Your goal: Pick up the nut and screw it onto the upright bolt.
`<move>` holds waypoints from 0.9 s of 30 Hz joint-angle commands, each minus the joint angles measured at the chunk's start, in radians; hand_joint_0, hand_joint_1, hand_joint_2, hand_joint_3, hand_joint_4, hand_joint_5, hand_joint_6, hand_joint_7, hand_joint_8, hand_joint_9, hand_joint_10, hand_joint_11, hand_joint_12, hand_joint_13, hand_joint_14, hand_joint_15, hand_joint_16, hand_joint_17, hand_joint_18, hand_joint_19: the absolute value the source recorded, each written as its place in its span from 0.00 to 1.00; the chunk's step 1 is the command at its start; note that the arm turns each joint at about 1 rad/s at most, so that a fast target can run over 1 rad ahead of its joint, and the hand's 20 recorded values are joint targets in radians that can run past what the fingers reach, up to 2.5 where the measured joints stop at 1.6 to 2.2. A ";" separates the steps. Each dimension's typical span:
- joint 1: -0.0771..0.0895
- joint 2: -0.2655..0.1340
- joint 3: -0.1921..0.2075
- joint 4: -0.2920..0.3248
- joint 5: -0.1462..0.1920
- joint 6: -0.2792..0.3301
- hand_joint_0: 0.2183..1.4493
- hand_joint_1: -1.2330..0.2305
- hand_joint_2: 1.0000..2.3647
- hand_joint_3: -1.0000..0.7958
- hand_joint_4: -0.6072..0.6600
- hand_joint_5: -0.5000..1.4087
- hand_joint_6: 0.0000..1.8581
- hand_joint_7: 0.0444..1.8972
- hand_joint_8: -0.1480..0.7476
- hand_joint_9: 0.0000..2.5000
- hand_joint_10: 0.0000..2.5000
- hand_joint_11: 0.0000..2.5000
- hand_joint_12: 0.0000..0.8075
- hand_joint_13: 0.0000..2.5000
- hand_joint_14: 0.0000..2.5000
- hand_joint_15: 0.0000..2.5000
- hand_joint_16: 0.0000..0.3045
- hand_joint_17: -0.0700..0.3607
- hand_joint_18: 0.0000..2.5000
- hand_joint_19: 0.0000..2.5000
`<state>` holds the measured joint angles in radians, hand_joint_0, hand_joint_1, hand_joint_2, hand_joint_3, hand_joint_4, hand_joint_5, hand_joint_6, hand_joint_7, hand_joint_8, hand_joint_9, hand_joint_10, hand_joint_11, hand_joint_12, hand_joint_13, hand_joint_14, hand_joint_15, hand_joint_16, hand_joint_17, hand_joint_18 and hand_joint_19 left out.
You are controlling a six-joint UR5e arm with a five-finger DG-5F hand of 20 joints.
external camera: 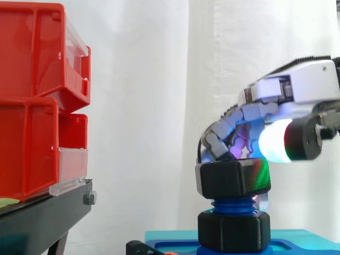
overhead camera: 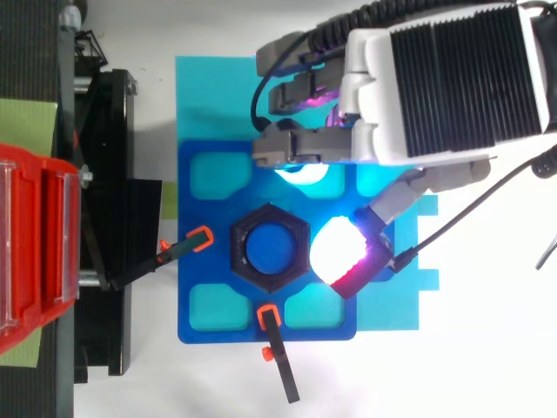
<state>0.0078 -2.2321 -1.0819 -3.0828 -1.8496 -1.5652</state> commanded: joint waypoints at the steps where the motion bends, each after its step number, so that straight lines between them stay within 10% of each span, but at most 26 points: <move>1: -0.009 0.000 0.039 -0.001 -0.030 -0.001 0.24 0.71 0.00 0.28 0.62 0.27 0.27 0.72 0.40 0.56 0.00 0.04 0.17 0.37 0.00 0.00 0.05 0.24 0.25 0.03; 15: 0.000 -0.001 0.069 0.013 -0.056 0.002 0.23 0.71 0.00 0.28 0.66 0.24 0.27 0.44 0.35 0.48 0.00 0.00 0.17 0.31 0.00 0.00 0.07 0.27 0.21 0.04; 27: 0.044 -0.001 -0.046 0.274 -0.014 0.077 0.23 0.72 0.00 0.28 0.65 0.23 0.27 0.39 0.35 0.44 0.00 0.00 0.20 0.27 0.00 0.00 0.07 0.28 0.16 0.03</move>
<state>0.0453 -2.2332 -1.1125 -2.8498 -1.8737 -1.4997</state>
